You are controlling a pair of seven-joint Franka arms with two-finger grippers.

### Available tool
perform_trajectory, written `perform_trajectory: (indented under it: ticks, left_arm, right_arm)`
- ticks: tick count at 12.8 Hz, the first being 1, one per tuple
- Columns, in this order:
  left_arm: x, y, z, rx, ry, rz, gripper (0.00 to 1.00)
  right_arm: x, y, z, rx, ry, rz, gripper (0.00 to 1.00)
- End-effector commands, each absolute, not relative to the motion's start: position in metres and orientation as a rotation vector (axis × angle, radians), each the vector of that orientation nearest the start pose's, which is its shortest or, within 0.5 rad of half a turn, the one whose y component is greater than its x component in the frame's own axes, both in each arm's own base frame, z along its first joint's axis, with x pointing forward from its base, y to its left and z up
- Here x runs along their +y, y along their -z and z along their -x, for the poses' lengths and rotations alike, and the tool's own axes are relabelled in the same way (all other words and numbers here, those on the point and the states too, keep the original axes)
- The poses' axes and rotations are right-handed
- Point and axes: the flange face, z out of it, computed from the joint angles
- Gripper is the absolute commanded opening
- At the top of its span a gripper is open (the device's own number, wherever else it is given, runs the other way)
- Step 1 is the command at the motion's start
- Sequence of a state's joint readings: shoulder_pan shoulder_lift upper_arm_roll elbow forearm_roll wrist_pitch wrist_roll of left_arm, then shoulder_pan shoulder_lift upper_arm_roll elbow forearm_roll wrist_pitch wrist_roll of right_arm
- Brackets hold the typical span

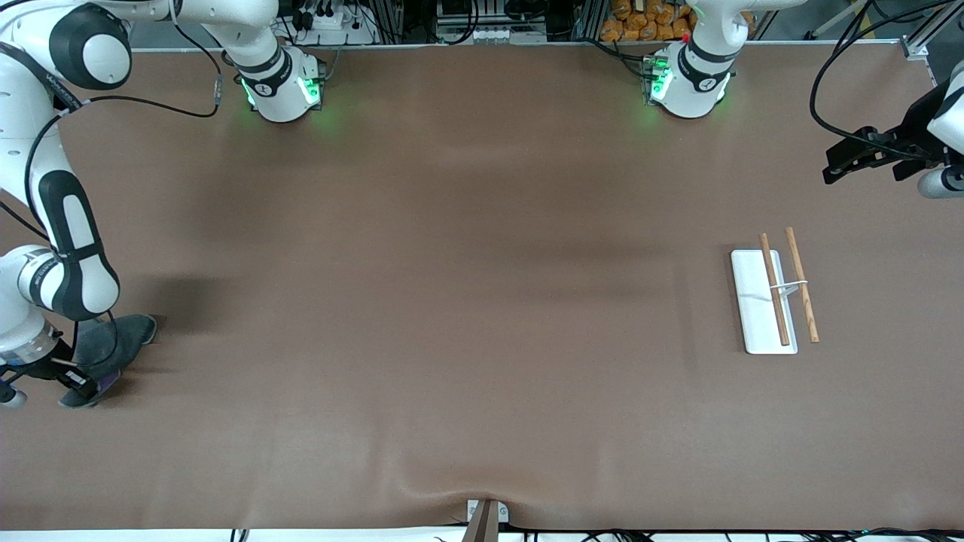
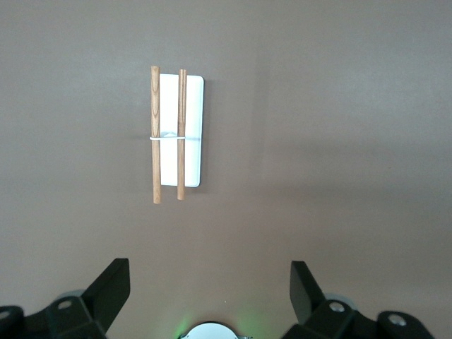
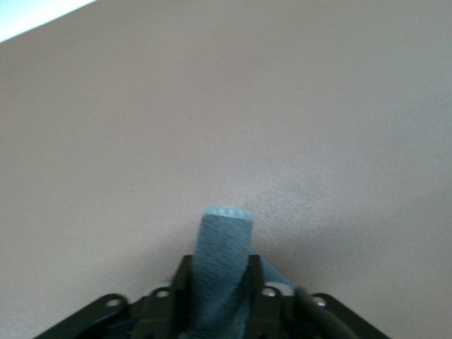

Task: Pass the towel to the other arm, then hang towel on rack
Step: 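Reach the right gripper to the grey towel and grasp its corner, then lift the towel with the right gripper while the left gripper approaches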

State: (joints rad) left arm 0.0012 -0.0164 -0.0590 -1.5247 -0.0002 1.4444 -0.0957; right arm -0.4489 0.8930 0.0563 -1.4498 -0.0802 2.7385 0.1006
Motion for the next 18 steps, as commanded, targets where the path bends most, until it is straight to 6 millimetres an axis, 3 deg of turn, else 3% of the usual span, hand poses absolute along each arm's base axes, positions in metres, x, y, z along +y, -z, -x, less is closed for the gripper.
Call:
perform_trajectory:
  ticks: [1,5,8,11,12,15,18]
  left_arm:
    - [-0.032,-0.644,-0.536,-0.046,-0.098,3.151,1.00]
    - [-0.033,-0.643,-0.535,-0.044,-0.101,3.151,1.00]
    - [-0.033,-0.643,-0.535,-0.044,-0.101,3.151,1.00]
    - [-0.034,-0.643,-0.535,-0.041,-0.101,3.151,1.00]
    - [-0.034,-0.643,-0.536,-0.041,-0.103,3.151,1.00]
    - [-0.034,-0.638,-0.537,-0.043,-0.118,3.151,1.00]
    - [-0.035,-0.629,-0.543,-0.041,-0.127,3.151,1.00]
  right_arm:
    - [-0.280,-0.221,-0.700,0.661,0.616,3.083,0.00]
    - [-0.237,-0.313,-0.704,0.583,0.387,3.129,0.00]
    - [-0.185,-0.389,-0.703,0.481,0.323,3.157,0.00]
    - [-0.123,-0.440,-0.695,0.306,0.241,3.184,0.00]
    - [-0.099,-0.454,-0.692,0.232,0.210,3.189,0.00]
    - [0.005,-0.493,-0.688,0.018,0.270,3.184,0.00]
    - [0.108,-0.518,-0.683,-0.209,0.359,3.146,0.00]
